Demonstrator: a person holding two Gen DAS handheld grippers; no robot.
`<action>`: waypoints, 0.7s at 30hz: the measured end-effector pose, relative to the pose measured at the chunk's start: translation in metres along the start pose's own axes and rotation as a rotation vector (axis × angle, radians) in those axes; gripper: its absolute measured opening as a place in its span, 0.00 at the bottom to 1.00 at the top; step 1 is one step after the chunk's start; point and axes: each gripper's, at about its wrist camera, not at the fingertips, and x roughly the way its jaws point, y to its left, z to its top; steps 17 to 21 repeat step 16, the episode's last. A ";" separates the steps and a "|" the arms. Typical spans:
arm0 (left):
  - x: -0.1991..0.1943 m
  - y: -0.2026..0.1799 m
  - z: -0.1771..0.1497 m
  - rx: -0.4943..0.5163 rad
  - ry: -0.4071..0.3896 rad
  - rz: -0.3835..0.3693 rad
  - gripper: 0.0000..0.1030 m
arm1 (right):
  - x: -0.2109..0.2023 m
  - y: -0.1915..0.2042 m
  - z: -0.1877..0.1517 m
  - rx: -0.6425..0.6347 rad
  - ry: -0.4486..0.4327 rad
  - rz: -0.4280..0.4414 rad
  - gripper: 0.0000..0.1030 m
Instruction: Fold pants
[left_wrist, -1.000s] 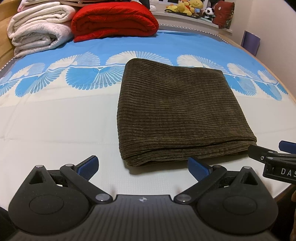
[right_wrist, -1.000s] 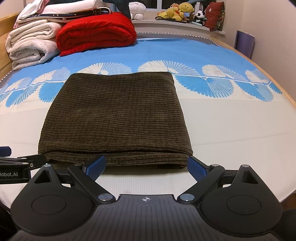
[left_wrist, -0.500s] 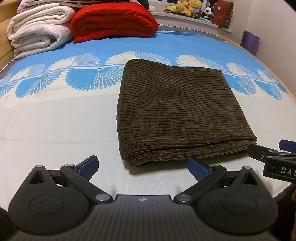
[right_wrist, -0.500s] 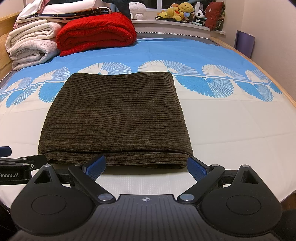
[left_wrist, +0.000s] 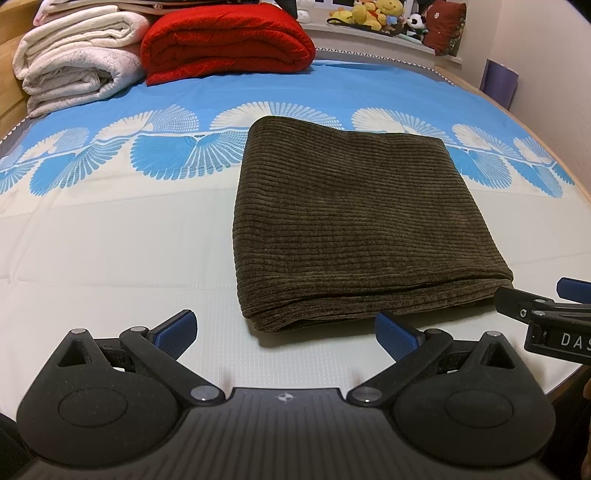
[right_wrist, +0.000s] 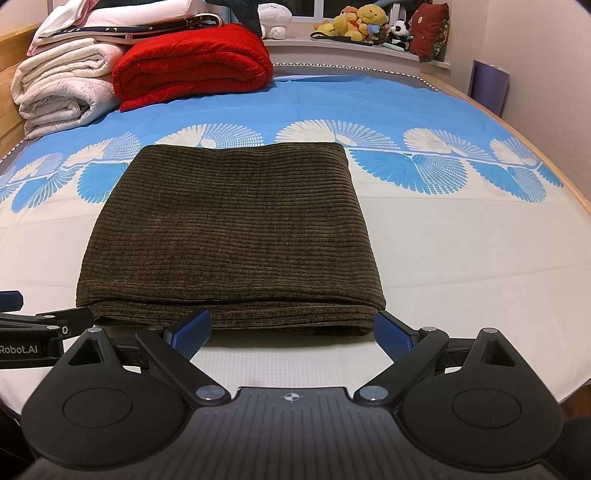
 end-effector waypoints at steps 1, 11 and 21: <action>0.000 0.000 0.000 0.001 0.000 0.000 1.00 | 0.000 0.000 0.000 0.000 0.000 0.000 0.92; 0.001 -0.001 0.000 0.004 0.001 -0.001 1.00 | 0.000 0.000 0.000 0.000 0.001 0.000 0.92; 0.002 -0.001 -0.001 0.005 0.003 -0.002 1.00 | 0.001 0.000 -0.001 0.000 0.002 0.001 0.92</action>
